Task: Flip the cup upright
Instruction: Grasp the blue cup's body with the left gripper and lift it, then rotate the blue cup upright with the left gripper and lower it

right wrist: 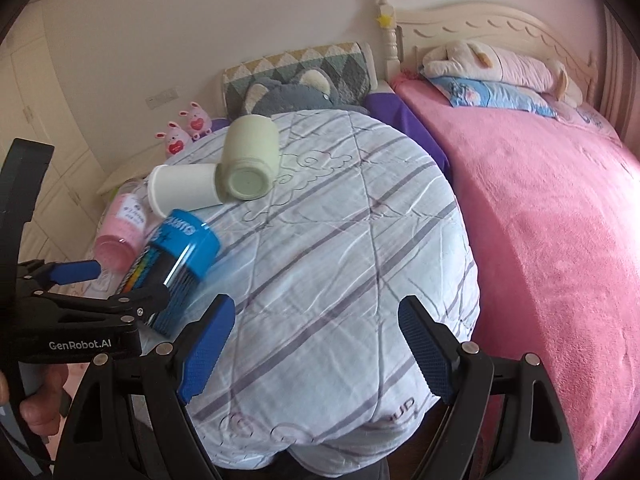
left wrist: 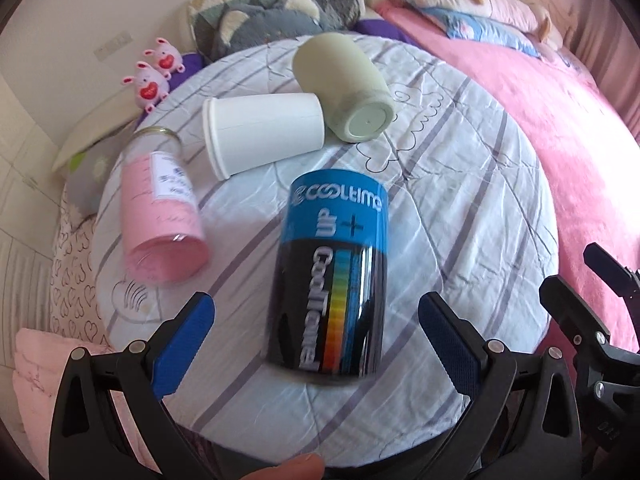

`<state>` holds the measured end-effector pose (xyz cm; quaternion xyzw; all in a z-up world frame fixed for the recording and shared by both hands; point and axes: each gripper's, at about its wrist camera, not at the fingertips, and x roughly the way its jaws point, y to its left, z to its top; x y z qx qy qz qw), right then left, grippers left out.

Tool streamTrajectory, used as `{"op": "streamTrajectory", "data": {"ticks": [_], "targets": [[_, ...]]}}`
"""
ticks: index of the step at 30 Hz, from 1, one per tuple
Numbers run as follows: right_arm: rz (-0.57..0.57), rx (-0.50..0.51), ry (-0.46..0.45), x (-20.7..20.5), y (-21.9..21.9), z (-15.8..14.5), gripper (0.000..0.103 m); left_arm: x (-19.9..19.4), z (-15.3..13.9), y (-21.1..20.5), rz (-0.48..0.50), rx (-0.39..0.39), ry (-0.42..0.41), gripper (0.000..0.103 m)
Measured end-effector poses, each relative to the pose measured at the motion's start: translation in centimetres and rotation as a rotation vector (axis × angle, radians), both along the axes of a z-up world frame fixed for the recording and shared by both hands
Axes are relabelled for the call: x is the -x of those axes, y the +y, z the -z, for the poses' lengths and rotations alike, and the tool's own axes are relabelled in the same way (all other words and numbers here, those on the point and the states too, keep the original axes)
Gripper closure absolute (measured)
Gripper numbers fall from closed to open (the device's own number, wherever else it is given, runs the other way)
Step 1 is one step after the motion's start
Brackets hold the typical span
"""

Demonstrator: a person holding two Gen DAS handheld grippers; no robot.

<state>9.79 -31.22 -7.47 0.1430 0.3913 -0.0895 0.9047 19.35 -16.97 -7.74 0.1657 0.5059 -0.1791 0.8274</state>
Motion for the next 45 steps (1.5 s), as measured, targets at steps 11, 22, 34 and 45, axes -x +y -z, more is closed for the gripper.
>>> {"op": "streamTrajectory", "data": {"ticks": [11, 22, 34, 45], "targets": [[-0.012, -0.035, 0.038, -2.2, -0.5, 1.6, 0.018, -3.6, 2.3, -0.6, -0.015, -0.013, 0.11, 0.003], [-0.006, -0.035, 0.048, -2.5, -0.2, 1.7, 0.018, -4.4, 3.0, -0.8, 0.004, 0.049, 0.193, 0.036], [-0.001, -0.02, 0.039, -1.2, 0.6, 1.0, 0.018, 0.3, -0.2, 0.1, 0.05, 0.101, -0.081, 0.036], [-0.015, 0.032, 0.031, 1.5, 2.9, 0.5, 0.018, 6.4, 0.5, 5.8, -0.044, 0.311, -0.663, 0.035]]}}
